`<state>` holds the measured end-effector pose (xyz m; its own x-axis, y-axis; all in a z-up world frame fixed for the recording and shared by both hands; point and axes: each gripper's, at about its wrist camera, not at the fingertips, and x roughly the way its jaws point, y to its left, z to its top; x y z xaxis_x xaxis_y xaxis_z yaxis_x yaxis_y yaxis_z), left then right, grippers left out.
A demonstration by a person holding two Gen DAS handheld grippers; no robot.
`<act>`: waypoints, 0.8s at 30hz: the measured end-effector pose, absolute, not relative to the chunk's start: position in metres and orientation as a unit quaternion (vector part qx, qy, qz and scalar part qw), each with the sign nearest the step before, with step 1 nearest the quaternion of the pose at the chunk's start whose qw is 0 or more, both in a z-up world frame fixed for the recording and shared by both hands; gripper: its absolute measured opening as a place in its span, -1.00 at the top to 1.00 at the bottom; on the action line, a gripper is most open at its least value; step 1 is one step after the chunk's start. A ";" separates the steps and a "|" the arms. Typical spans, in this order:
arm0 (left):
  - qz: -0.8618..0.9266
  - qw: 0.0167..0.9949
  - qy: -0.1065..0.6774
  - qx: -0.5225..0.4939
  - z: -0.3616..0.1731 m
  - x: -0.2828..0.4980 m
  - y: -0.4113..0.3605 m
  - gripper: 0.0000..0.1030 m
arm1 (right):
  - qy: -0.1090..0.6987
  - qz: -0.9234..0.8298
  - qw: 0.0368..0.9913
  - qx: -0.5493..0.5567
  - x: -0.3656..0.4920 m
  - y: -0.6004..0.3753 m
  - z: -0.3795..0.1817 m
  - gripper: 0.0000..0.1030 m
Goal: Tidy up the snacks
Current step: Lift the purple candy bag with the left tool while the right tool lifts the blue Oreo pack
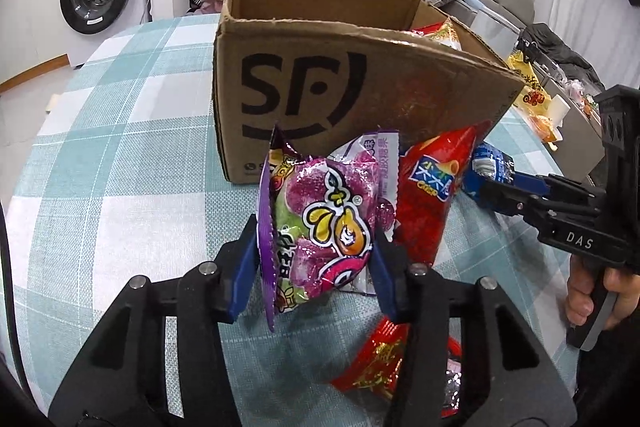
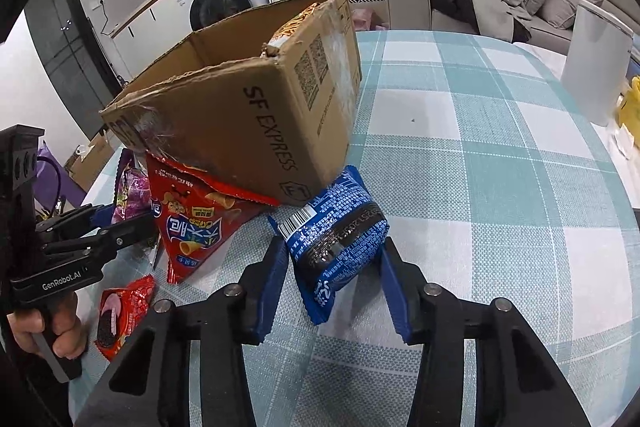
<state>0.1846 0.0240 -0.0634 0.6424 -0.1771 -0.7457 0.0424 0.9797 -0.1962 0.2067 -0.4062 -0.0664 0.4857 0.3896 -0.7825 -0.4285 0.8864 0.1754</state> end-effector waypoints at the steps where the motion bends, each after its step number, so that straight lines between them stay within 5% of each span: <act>1: -0.063 0.903 0.418 -0.081 -0.063 0.184 0.025 0.10 | 0.447 0.237 0.862 -0.022 0.207 -0.407 -0.066 0.13; 24: -0.048 0.915 0.389 -0.097 -0.035 0.142 0.044 0.10 | 0.436 0.256 0.863 -0.008 0.191 -0.415 -0.047 0.21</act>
<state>0.1415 0.0438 -0.0352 0.6922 -0.1637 -0.7028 0.0129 0.9766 -0.2148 0.1914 -0.4152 -0.0471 0.4887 0.4343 -0.7566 -0.4483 0.8690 0.2093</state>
